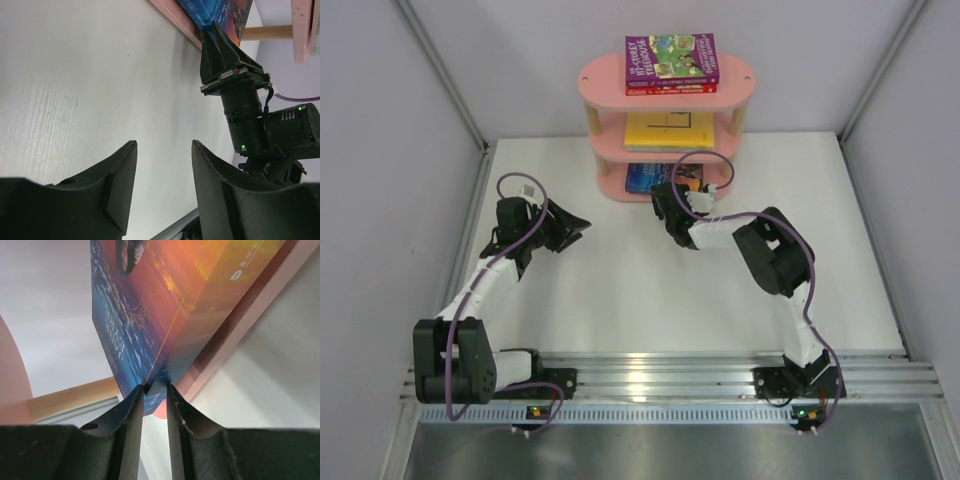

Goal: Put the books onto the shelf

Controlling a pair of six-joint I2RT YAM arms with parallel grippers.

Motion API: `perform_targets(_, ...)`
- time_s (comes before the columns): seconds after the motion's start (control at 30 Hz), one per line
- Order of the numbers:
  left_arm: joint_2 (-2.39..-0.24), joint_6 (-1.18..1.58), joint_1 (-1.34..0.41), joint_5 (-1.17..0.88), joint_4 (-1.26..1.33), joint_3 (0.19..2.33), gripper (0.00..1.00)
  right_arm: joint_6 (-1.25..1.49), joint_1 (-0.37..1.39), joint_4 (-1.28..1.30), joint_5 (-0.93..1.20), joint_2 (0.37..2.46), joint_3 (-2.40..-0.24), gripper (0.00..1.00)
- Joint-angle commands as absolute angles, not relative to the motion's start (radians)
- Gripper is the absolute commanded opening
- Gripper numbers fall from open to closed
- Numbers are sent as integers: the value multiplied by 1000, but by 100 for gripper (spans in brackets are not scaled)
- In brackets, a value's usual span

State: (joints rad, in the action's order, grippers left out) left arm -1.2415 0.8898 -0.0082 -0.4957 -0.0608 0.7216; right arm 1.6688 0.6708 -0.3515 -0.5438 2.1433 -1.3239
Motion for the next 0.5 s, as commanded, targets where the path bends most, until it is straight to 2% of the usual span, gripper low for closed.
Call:
perform_targets(0.0,-1241,876,-6,-488,-34,718,53,1663,646,-413,-565,2161,-1354,25)
perform_targets(0.47,-1246,876,-8,-488,-32,716,53,1661,640,-440,-578,2164,-1353,26)
